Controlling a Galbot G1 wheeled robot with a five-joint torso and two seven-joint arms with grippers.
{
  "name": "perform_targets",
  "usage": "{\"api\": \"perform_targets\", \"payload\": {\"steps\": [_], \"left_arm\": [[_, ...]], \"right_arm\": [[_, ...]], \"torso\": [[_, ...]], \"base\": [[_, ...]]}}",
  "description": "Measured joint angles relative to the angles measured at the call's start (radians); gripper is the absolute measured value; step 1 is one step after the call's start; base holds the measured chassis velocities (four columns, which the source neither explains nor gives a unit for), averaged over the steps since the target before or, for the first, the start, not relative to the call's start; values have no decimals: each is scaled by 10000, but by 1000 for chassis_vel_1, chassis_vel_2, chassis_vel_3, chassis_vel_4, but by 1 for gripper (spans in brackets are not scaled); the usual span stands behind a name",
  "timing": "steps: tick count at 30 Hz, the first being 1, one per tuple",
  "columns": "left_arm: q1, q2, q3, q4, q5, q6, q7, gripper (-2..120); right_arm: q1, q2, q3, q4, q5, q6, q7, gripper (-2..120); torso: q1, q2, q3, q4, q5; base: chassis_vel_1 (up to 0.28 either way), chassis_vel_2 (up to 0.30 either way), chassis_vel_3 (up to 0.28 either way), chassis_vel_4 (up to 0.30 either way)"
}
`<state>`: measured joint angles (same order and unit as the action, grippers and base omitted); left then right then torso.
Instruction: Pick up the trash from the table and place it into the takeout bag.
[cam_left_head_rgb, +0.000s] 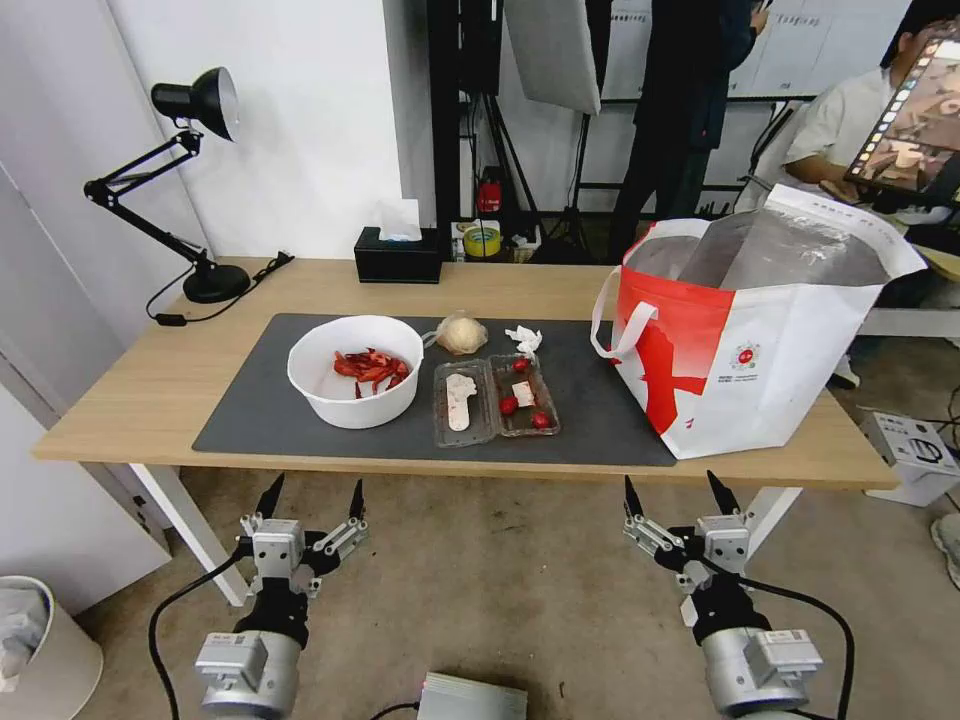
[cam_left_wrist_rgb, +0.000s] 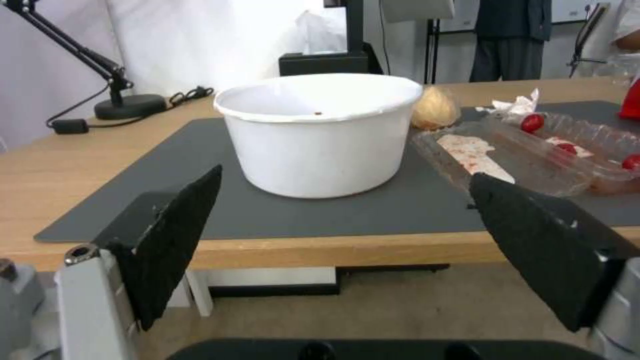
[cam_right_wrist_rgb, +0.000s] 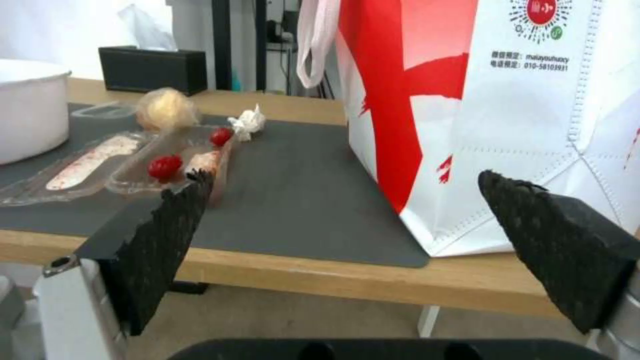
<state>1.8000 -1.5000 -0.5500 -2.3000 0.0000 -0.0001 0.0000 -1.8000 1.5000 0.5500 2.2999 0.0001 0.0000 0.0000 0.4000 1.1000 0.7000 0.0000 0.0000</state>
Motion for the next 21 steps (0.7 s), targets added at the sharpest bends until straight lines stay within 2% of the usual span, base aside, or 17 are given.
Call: {"api": "perform_targets", "payload": {"steps": [18, 21], "left_arm": [[0, 0, 0, 0, 0, 0, 0, 100], [-140, 78, 98, 64, -141, 36, -182, 100]], "right_arm": [[0, 0, 0, 0, 0, 0, 0, 100], [-1, -41, 21, 0, 35, -9, 0, 100]], "torso": [[0, 0, 0, 0, 0], [-1, 0, 0, 3, 3]], "base": [[0, 0, 0, 0], [0, 0, 0, 0]]}}
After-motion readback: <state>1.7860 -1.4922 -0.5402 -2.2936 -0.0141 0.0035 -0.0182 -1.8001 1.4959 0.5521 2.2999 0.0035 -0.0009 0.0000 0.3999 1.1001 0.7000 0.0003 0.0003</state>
